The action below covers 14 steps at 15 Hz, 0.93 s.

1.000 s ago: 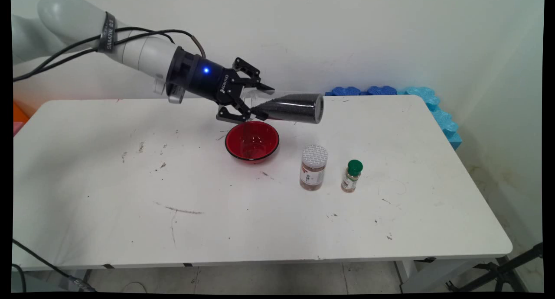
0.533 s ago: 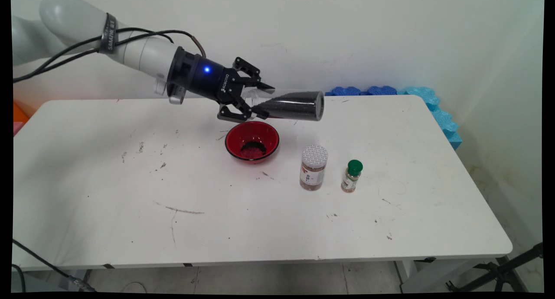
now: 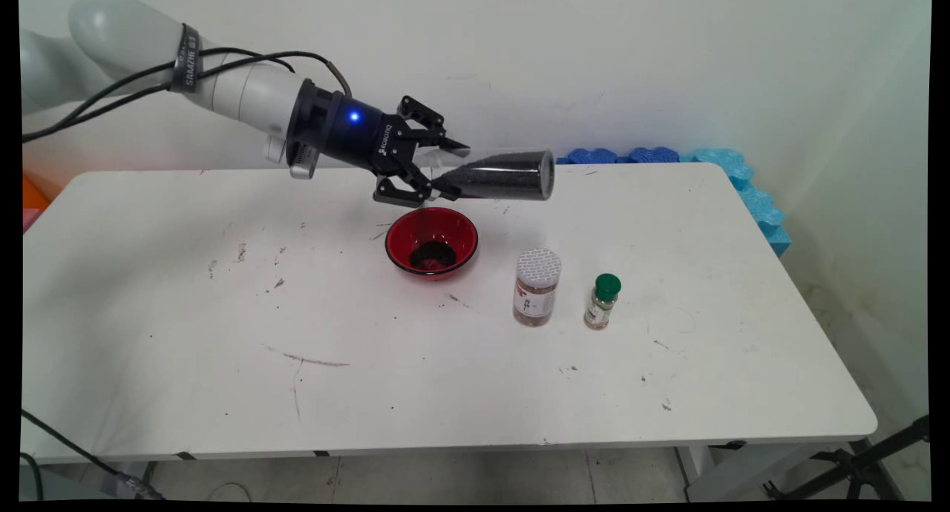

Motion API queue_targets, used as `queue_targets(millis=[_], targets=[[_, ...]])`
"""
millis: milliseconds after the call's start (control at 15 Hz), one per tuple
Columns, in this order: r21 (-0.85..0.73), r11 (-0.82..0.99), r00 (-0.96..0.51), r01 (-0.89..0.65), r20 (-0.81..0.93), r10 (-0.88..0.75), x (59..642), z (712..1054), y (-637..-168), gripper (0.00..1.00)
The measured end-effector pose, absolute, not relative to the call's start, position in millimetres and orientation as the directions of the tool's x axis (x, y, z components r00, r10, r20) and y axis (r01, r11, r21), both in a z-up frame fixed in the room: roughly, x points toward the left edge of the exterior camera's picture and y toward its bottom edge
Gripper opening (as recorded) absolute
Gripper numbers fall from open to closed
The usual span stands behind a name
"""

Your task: Pour the black seasoning powder in the red bowl

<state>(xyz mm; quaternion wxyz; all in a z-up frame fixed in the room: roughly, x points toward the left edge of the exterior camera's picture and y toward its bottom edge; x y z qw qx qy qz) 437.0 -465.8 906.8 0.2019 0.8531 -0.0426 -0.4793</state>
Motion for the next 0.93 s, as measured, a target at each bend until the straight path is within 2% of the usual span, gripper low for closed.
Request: queue_targets(millis=[933], targets=[[0.363, -0.915, 0.509, 0.176, -0.829, -0.231, 439.1, 909.0, -467.5, 0.0]])
